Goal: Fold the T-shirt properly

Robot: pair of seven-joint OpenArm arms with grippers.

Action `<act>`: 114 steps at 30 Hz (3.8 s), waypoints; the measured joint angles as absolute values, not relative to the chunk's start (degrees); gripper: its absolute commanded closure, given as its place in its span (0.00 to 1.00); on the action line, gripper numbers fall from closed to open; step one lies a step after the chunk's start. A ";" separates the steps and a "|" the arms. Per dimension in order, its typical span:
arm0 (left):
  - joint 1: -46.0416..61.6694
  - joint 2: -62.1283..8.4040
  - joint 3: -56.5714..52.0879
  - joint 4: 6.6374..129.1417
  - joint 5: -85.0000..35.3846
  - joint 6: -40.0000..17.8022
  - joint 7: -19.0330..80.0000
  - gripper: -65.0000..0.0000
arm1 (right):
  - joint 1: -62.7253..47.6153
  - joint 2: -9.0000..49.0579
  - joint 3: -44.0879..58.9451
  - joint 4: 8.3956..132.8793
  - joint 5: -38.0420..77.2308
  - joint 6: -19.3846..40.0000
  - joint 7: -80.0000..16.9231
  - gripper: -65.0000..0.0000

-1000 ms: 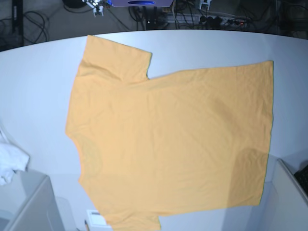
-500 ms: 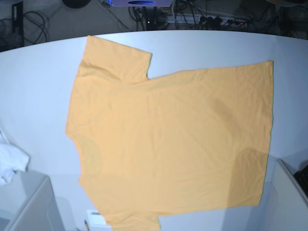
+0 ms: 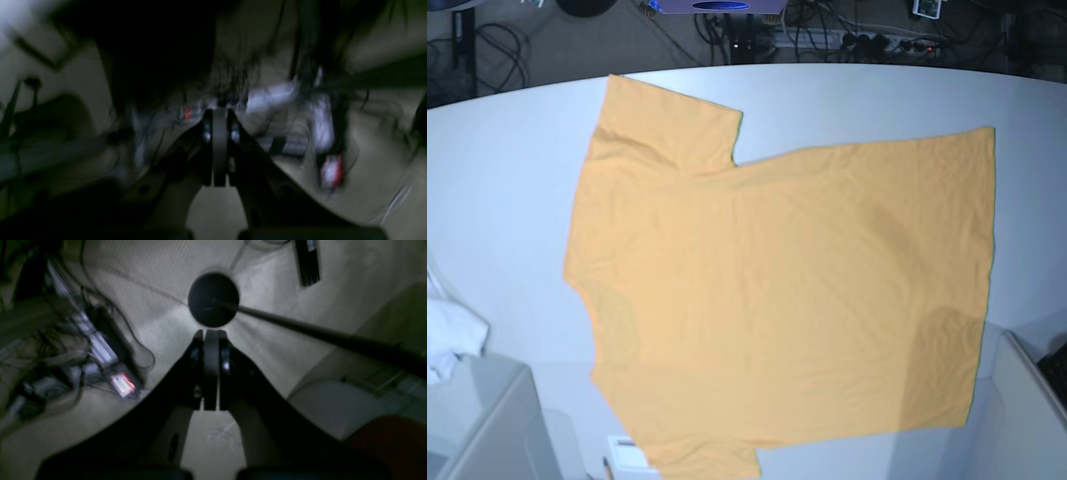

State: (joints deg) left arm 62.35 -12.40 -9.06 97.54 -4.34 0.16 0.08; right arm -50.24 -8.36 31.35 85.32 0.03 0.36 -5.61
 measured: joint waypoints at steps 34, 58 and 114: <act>48.82 2.74 -34.65 110.28 -27.38 -2.35 2.31 0.30 | -7.73 -4.56 48.42 92.75 33.76 18.87 -61.49 0.44; 37.21 -2.09 -45.54 102.19 -43.86 -6.22 27.22 0.30 | -10.20 -4.43 39.16 91.57 34.44 19.05 -62.00 0.99; 32.67 -4.29 -35.03 95.90 -40.25 -7.33 32.99 1.00 | -18.00 -3.88 46.76 97.25 34.48 19.09 -63.26 1.00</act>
